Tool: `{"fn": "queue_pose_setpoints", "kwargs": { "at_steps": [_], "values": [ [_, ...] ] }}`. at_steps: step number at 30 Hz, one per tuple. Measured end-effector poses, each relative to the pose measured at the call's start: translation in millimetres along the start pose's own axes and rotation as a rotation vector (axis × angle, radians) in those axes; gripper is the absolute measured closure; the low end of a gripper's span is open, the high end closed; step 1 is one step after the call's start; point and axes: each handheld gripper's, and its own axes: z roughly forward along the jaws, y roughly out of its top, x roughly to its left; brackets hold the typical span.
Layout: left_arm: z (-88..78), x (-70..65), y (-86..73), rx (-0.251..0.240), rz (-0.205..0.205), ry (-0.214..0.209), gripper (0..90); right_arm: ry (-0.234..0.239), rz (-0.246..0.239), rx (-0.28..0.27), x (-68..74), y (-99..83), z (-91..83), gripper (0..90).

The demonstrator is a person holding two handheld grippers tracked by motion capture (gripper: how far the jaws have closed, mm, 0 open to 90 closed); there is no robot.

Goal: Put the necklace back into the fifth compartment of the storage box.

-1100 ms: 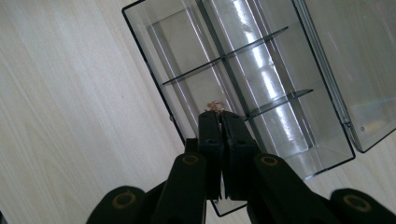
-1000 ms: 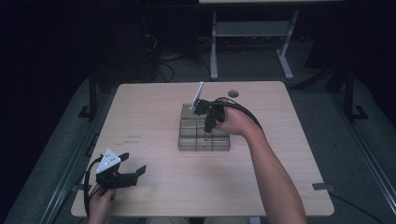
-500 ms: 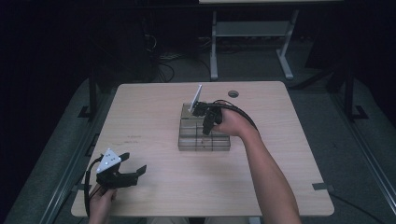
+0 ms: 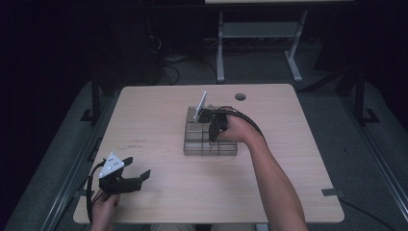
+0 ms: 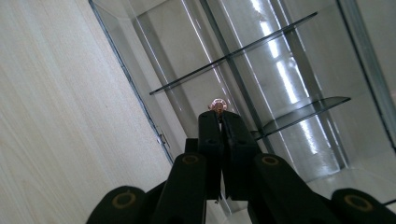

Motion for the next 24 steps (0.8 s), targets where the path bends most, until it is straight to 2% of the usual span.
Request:
{"fn": "queue_pose_setpoints", "kwargs": {
  "at_steps": [13,24],
  "values": [
    [-0.6,-0.7,0.1,-0.005,0.004,-0.006,14.3,0.002,0.013,0.017,0.0,1.3,11.3,86.8],
    [-0.1,-1.8,0.6,0.002,0.012,-0.008,14.3,0.026,0.035,-0.009,-4.6,-4.0,19.3,86.7]
  ]
}}
